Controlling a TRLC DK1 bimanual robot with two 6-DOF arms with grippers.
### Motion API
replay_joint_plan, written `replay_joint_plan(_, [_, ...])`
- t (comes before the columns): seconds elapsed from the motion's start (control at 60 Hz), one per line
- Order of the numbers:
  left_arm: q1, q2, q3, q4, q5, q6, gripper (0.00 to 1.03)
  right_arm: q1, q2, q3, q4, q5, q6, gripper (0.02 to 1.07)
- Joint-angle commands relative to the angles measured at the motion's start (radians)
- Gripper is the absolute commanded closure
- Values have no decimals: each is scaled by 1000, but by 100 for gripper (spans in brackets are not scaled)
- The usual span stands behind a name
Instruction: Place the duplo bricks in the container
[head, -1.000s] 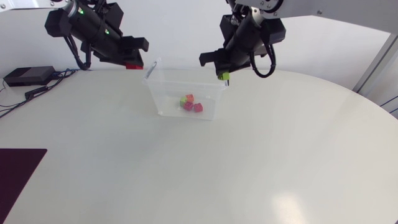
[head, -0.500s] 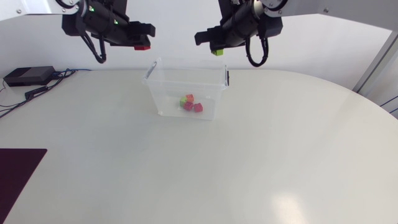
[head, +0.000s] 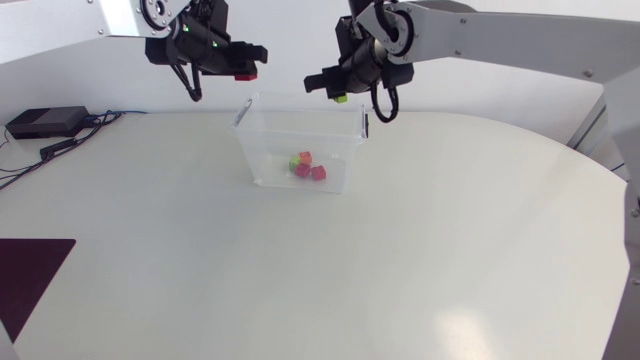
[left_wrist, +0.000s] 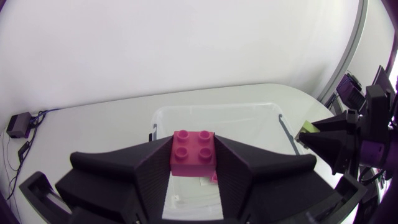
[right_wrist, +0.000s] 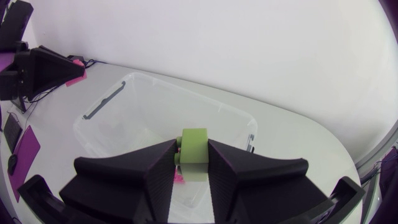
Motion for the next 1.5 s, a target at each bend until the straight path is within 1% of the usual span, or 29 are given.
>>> replay_joint_plan(0.0, [-7, 59, 52, 9, 5, 5, 80, -12, 44, 47, 4, 11, -18, 88])
replay_joint_plan(0.217, [-10, 107, 71, 9, 5, -2, 79, -29, 93, 60, 2, 12, -18, 87])
replay_joint_plan(0.267, [-12, 113, 74, 9, 5, -2, 77, -29, 107, 69, -6, 20, -19, 86])
replay_joint_plan(0.283, [-12, 116, 75, 7, 5, 0, 75, -29, 110, 73, -12, 28, -18, 83])
replay_joint_plan(0.3, [-12, 122, 86, -4, 5, 0, 69, -29, 115, 80, -18, 34, -18, 79])
replay_joint_plan(0.317, [-10, 128, 95, -19, 5, -2, 62, -29, 116, 83, -22, 38, -18, 73])
replay_joint_plan(0.333, [-10, 128, 97, -19, 5, -2, 61, -29, 116, 84, -24, 40, -18, 69])
replay_joint_plan(0.367, [-10, 139, 118, -50, 5, -2, 35, -29, 118, 96, -32, 48, -18, 43])
replay_joint_plan(0.383, [-9, 144, 124, -60, 5, -2, 24, -29, 119, 101, -36, 51, -18, 31])
replay_joint_plan(0.4, [-9, 147, 129, -66, 5, -2, 17, -29, 119, 107, -44, 54, -18, 19])
replay_joint_plan(0.417, [-9, 150, 135, -77, 5, -2, 8, -29, 121, 113, -50, 57, -18, 10])
replay_joint_plan(0.433, [-7, 153, 141, -85, 5, 0, 3, -29, 122, 121, -59, 57, -18, 5])
replay_joint_plan(0.5, [-6, 162, 166, -116, 16, 3, 3, -26, 122, 135, -68, 58, -21, 6])
replay_joint_plan(0.7, [0, 131, 186, -143, 22, 3, 4, -20, 86, 161, -98, 58, -18, 6])
replay_joint_plan(0.833, [8, 87, 193, -177, 20, 3, 4, -21, 34, 146, -116, 68, -16, 6])
replay_joint_plan(0.967, [27, 15, 167, -198, 20, 1, 4, -26, -52, 83, -111, 86, -19, 6])
replay_joint_plan(1.167, [50, -155, 32, -198, 3, 6, 4, -35, -235, -97, -49, 129, -49, 6])
replay_joint_plan(1.317, [60, -290, -98, -194, -23, 14, 4, -57, -375, -258, -1, 134, -62, 6])
replay_joint_plan(1.383, [63, -361, -178, -177, -43, 20, 4, -71, -445, -347, 33, 134, -67, 6])
replay_joint_plan(1.483, [76, -471, -311, -123, -63, 34, 4, -94, -548, -476, 82, 137, -73, 6])
